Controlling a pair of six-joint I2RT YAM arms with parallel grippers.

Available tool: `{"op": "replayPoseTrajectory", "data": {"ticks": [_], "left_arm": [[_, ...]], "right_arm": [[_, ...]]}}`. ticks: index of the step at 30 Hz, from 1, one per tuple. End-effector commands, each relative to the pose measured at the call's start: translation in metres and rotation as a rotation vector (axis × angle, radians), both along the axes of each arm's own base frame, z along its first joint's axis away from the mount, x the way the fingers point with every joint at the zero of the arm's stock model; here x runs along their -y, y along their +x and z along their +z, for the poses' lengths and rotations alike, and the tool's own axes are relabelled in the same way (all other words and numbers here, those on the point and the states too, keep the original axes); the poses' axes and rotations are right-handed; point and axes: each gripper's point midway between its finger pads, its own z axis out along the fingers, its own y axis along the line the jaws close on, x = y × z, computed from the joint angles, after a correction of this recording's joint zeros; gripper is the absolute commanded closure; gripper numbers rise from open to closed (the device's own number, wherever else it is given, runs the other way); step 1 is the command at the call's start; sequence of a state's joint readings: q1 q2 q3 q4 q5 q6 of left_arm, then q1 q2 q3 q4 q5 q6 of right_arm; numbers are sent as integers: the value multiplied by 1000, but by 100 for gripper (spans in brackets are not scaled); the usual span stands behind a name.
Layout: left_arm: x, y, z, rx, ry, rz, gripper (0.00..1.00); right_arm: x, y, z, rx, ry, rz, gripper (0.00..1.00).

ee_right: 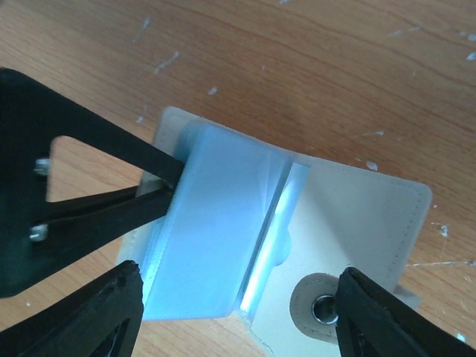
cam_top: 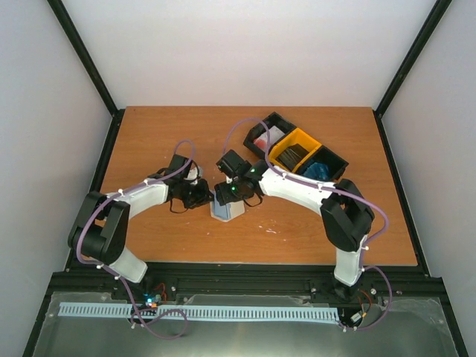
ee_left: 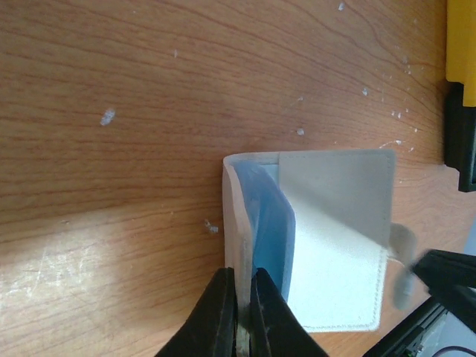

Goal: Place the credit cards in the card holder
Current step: Open the card holder at the center of the board.

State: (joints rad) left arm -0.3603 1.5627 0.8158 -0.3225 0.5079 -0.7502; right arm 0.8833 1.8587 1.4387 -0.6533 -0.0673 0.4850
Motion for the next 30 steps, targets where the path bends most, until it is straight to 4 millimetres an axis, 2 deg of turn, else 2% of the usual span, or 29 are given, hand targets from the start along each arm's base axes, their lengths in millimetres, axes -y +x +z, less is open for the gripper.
{"op": "replayPoseTrajectory", "data": {"ticks": [1,6,10,20,26,28,30], "left_arm": [[11,6,24,41,-52,-12,99],[14,5,27,42,-82,-15,99],[14,3,26,39,-85,-12,99],[11,0,22,39,-72,-9,99],[8,-1,16,31,-53,-11,99],[8,-2,14,28,-51,-15,99],[8,-2,13,28,-50,-19,98]], "right_arm": [[-8,-6,-14,-44,-3,47,30],[-17,-17,-27,-101,31,98,29],[-13,-19,-37,-122,12,81,28],[27,0,-57,-52,-188,-84,44],[69,14,-63,14,-373,-224,51],[74,17,-59,26,-391,-238,51],[67,20,-47,49,-347,-218,51]]}}
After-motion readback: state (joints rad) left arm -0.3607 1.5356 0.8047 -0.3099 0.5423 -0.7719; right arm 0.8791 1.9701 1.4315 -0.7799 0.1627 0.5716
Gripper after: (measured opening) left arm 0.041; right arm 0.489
